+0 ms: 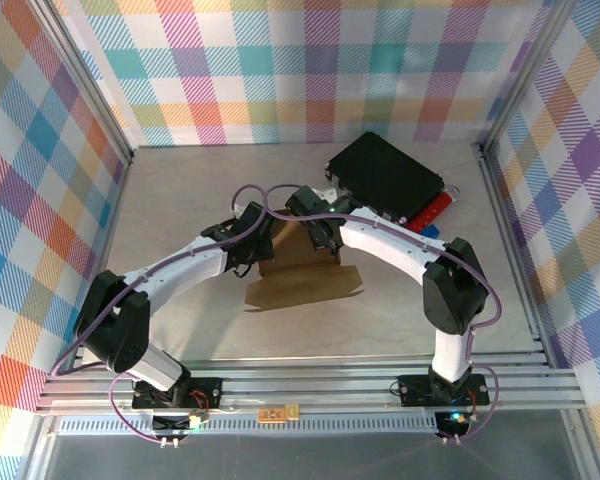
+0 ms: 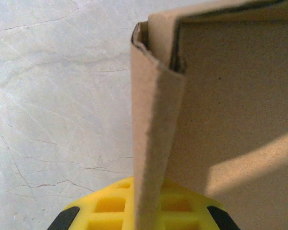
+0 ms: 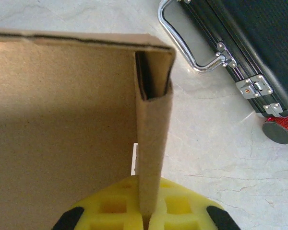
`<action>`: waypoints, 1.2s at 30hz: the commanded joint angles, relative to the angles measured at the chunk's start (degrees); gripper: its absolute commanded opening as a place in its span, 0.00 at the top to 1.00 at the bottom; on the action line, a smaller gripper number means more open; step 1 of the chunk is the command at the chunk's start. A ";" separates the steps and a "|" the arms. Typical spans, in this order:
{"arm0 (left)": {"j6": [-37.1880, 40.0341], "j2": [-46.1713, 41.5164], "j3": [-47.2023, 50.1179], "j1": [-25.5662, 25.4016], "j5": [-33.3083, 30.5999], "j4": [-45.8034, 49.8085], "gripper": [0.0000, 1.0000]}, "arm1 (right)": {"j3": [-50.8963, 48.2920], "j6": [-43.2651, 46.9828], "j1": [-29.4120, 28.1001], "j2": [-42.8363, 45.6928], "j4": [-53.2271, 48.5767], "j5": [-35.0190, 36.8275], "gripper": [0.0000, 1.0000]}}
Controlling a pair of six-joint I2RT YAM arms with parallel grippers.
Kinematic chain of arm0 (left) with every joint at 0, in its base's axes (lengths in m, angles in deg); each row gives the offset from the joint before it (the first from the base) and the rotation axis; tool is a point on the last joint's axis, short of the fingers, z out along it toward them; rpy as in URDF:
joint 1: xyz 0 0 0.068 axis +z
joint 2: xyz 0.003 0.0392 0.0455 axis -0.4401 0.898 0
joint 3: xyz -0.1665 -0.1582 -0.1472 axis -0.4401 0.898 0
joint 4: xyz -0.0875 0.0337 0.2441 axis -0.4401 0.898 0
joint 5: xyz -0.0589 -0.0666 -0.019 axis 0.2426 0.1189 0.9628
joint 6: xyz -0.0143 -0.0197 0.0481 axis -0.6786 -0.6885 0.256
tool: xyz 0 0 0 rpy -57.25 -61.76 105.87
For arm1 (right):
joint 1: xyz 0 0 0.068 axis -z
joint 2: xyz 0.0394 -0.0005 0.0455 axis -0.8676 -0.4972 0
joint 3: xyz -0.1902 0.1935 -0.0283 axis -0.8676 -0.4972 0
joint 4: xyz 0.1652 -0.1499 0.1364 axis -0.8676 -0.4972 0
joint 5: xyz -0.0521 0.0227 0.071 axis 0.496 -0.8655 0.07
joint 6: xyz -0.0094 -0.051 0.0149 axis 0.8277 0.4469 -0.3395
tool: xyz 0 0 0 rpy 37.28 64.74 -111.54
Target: Fold the paper box
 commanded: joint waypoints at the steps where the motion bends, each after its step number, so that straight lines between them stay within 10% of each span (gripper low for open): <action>1: -0.01 -1.77 -0.87 0.58 -5.13 6.60 1.00 | 1.42 -0.53 0.80 1.79 -5.32 4.67 1.00; 8: 1.44 -2.78 -0.75 0.64 -3.20 3.97 0.99 | 1.21 0.27 0.72 3.66 -5.00 2.01 1.00; 20: 1.47 -5.63 -0.02 1.37 11.69 -3.48 0.44 | -11.95 6.42 1.31 8.05 17.22 -2.26 1.00; 29: -4.89 -13.06 -0.35 1.85 17.27 2.07 0.33 | -15.38 6.83 2.12 8.09 21.14 -1.90 1.00; 33: -11.73 -17.92 -1.68 5.91 18.33 3.23 0.13 | -18.25 8.42 2.39 9.21 25.15 -2.77 1.00; 36: -19.19 -18.40 -3.04 13.27 23.09 3.72 0.17 | -20.67 9.55 2.48 10.29 28.65 -3.26 1.00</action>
